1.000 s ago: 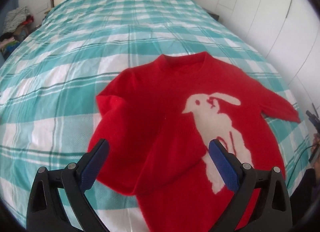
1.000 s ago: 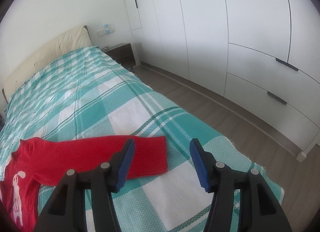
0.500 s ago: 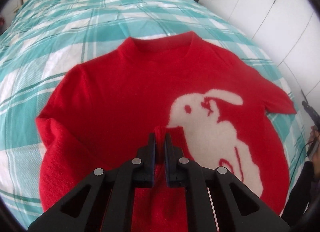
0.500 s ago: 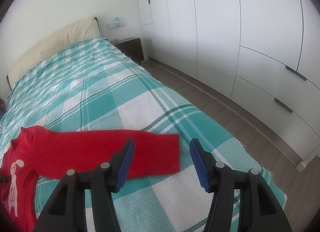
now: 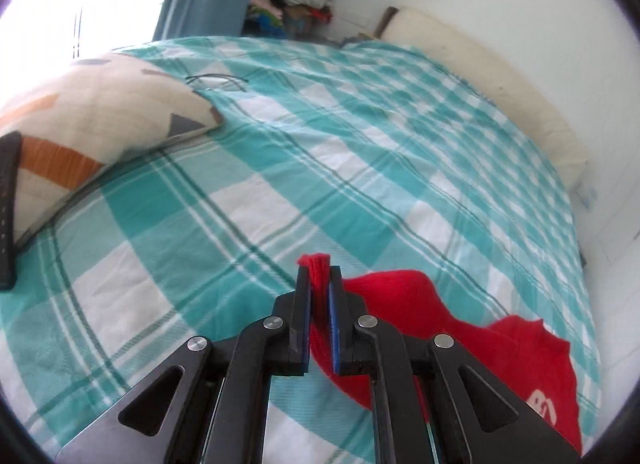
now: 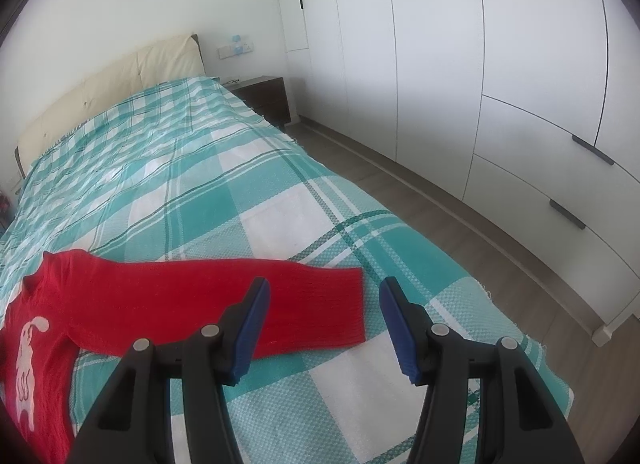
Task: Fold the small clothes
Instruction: 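Grasp the other sleeve cuff with the left tool, then pull the sleeve straight out from the body and open the left tool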
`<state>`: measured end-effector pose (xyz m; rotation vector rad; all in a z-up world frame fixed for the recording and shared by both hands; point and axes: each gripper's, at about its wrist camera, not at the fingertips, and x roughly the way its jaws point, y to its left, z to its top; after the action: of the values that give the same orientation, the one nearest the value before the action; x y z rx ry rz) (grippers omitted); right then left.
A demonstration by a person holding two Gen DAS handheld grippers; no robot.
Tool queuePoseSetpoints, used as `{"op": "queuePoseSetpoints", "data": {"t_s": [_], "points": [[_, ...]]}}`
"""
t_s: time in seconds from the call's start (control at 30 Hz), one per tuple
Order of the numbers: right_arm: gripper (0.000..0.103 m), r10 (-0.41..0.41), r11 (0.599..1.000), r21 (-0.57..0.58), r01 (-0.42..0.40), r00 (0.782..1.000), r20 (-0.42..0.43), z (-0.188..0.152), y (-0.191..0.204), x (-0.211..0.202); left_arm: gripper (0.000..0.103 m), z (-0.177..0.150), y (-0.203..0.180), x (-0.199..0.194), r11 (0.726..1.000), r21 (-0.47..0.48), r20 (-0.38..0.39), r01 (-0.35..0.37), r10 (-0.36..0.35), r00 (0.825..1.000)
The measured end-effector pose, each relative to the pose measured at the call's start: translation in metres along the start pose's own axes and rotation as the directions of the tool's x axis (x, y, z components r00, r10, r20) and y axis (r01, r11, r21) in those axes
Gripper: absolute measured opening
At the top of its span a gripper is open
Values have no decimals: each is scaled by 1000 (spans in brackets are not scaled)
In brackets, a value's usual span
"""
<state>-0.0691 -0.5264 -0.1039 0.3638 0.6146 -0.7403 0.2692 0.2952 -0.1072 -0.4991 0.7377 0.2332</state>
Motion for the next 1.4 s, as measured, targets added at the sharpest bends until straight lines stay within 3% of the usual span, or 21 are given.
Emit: {"op": "queuePoseSetpoints", "data": {"t_s": [0.1, 0.17, 0.23, 0.3, 0.33, 0.47, 0.57, 0.6, 0.67, 0.7, 0.77, 0.83, 1.0, 1.4], "points": [[57, -5, 1000, -22, 4, 1000, -7, -1, 5, 2, 10, -14, 41, 21, 998, -67, -64, -20, 16, 998], [57, -11, 999, -37, 11, 1000, -10, -3, 8, 4, 28, -23, 58, 31, 995, -97, -97, -7, -2, 995], [57, -20, 999, -51, 19, 1000, -9, -3, 11, 4, 69, -27, 72, 30, 989, -143, -82, 47, -59, 995], [57, -32, 997, -67, 32, 999, -4, -4, 13, 4, 79, -27, 80, 28, 979, -185, -48, 87, -97, 994], [57, -39, 997, -73, 38, 999, -2, -4, 14, 4, 79, -26, 82, 31, 974, -199, -55, 106, -119, 991], [57, -53, 995, -83, 53, 999, -7, -5, 16, 7, 75, -23, 75, 50, 974, -169, -113, 148, -168, 979], [57, -65, 994, -88, 65, 998, -6, -6, 17, 7, 40, -25, 52, 59, 977, -61, -173, 206, -214, 961], [57, -70, 993, -91, 70, 998, -4, -6, 18, 7, 7, -28, 44, 61, 979, -8, -194, 203, -200, 960], [57, -80, 992, -98, 79, 997, 0, -6, 19, 7, 7, -31, 35, 57, 995, 95, -149, 43, -28, 988], [57, -82, 992, -99, 81, 997, 1, -6, 19, 7, 6, -30, 38, 54, 996, 88, -105, -31, 40, 994], [57, -84, 991, -100, 83, 996, 3, -6, 19, 7, 6, -26, 58, 56, 996, -16, -83, -88, 86, 993], [57, -88, 991, -101, 87, 996, 4, -6, 19, 7, 6, -25, 73, 61, 993, -60, -94, -104, 99, 991], [57, -84, 992, -90, 84, 996, 4, -5, 16, 7, 6, -27, 69, 56, 983, -3, -51, -184, 183, 982], [57, -91, 993, -80, 92, 996, 9, -5, 13, 7, 6, -30, 76, 59, 982, -13, -69, -188, 187, 980]]}}
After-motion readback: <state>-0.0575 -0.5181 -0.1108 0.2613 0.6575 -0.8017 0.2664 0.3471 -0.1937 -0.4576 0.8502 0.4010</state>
